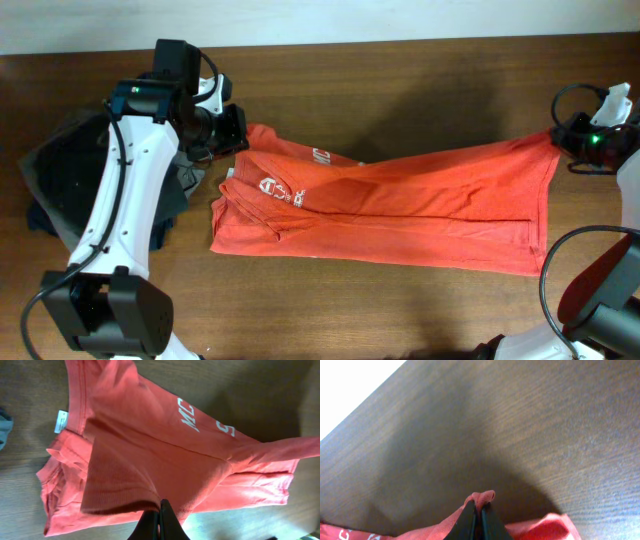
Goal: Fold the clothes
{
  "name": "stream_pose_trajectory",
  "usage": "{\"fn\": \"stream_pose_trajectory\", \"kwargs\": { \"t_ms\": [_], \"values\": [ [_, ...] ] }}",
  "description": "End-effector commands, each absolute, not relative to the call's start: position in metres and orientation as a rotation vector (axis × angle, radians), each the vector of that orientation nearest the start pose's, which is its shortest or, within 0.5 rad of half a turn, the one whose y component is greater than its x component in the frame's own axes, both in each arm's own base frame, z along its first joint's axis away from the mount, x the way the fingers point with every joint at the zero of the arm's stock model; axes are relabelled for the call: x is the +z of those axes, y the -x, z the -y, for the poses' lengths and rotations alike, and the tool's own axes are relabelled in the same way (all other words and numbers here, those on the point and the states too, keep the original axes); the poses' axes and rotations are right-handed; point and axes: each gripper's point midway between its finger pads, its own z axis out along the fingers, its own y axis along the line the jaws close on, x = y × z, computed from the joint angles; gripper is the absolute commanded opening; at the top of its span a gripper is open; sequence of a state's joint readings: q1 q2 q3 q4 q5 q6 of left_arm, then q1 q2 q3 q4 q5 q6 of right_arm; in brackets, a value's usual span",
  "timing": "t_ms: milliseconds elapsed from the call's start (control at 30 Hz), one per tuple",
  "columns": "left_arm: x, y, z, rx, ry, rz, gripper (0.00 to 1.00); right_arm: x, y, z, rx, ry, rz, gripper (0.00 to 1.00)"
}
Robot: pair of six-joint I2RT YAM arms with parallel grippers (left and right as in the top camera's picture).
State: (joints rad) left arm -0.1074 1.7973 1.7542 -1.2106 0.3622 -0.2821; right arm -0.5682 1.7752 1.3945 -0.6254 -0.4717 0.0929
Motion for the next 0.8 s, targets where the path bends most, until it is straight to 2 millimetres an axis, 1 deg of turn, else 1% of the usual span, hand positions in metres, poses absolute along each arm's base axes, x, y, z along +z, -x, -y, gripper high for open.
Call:
{"fn": "stream_pose_trajectory", "kwargs": {
  "t_ms": [0, 100, 267, 400, 433, 467, 500, 533, 567, 600, 700, 767],
  "values": [
    [0.197, -0.393, 0.098, -0.55, 0.131, -2.835, 0.0, 0.158, -0.415, 0.176, 0.374, -0.619, -2.368, 0.06],
    [0.196, -0.389, 0.099, -0.549, 0.13, -2.854, 0.0, 0.157, -0.415, 0.176, 0.374, -0.621, -2.37, 0.06],
    [0.192, -0.373, 0.1, -0.544, 0.138, -2.92, 0.0, 0.156, -0.413, 0.176, 0.37, -0.629, -2.379, 0.06],
    [0.191, -0.371, 0.102, -0.544, 0.134, -2.93, 0.01, 0.153, -0.41, 0.177, 0.354, -0.645, -2.394, 0.06],
    [0.191, -0.37, 0.102, -0.543, 0.135, -2.933, 0.03, 0.152, -0.409, 0.177, 0.357, -0.648, -2.399, 0.06],
    [0.191, -0.37, 0.102, -0.543, 0.136, -2.935, 0.1, 0.152, -0.408, 0.176, 0.359, -0.651, -2.403, 0.07],
    [0.191, -0.369, 0.101, -0.543, 0.137, -2.939, 0.24, 0.151, -0.407, 0.176, 0.363, -0.654, -2.408, 0.17],
    [0.19, -0.368, 0.101, -0.54, 0.139, -2.944, 0.32, 0.15, -0.406, 0.175, 0.365, -0.656, -2.411, 0.18],
    [0.19, -0.367, 0.099, -0.525, 0.143, -2.949, 0.37, 0.15, -0.405, 0.174, 0.367, -0.659, -2.415, 0.19],
    [0.189, -0.366, 0.097, -0.509, 0.148, -2.955, 0.39, 0.15, -0.404, 0.174, 0.371, -0.667, -2.418, 0.21],
    [0.187, -0.361, 0.092, -0.483, 0.137, -2.977, 0.4, 0.155, -0.399, 0.173, 0.376, -0.681, -2.43, 0.26],
    [0.186, -0.358, 0.088, -0.473, 0.145, -2.991, 0.4, 0.16, -0.394, 0.174, 0.379, -0.697, -2.437, 0.27]
  ]
}}
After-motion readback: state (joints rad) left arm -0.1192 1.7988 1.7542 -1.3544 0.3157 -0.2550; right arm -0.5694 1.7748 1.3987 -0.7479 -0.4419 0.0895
